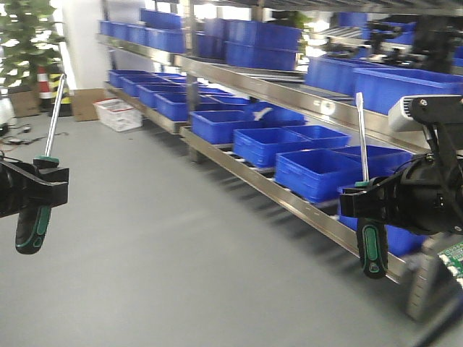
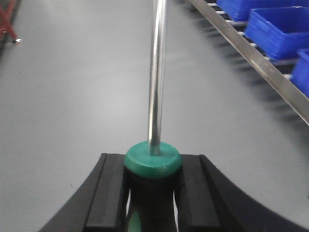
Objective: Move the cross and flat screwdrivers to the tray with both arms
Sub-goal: 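Drive along the blue-bin shelves to the metal tray by the conveyor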
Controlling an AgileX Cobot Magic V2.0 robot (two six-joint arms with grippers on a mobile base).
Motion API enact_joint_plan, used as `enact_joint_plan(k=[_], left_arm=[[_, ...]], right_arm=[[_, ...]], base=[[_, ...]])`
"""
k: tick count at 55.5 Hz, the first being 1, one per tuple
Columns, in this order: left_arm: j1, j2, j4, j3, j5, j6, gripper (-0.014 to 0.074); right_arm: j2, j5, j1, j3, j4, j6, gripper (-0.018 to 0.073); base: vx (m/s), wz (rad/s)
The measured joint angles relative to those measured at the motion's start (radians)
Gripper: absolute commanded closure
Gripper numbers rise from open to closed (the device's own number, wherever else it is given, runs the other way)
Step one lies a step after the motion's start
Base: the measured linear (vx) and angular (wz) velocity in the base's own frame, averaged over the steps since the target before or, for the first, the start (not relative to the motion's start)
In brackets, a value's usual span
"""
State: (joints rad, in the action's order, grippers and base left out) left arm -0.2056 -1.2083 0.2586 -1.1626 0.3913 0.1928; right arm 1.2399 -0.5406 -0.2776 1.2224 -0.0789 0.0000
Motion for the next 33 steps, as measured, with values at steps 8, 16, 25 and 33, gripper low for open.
enact_joint_plan(k=[8,16,25,33], left_arm=[[0.000,0.000,0.000,0.000,0.000,0.000,0.0596],[0.000,0.000,0.000,0.000,0.000,0.000,0.0596],[0.000,0.000,0.000,0.000,0.000,0.000,0.0596],[0.000,0.000,0.000,0.000,0.000,0.000,0.0596]], right_arm=[[0.000,-0.001,0.000,0.000,0.000,0.000,0.0567],[0.000,-0.001,0.000,0.000,0.000,0.000,0.0567],[0.000,-0.005,0.000,0.000,0.000,0.000,0.0567],[0.000,-0.006,0.000,0.000,-0.001,0.000,0.0567]], base=[[0.59,0.53],[0.60,0.53],[0.61,0.48],[0.61,0.40]])
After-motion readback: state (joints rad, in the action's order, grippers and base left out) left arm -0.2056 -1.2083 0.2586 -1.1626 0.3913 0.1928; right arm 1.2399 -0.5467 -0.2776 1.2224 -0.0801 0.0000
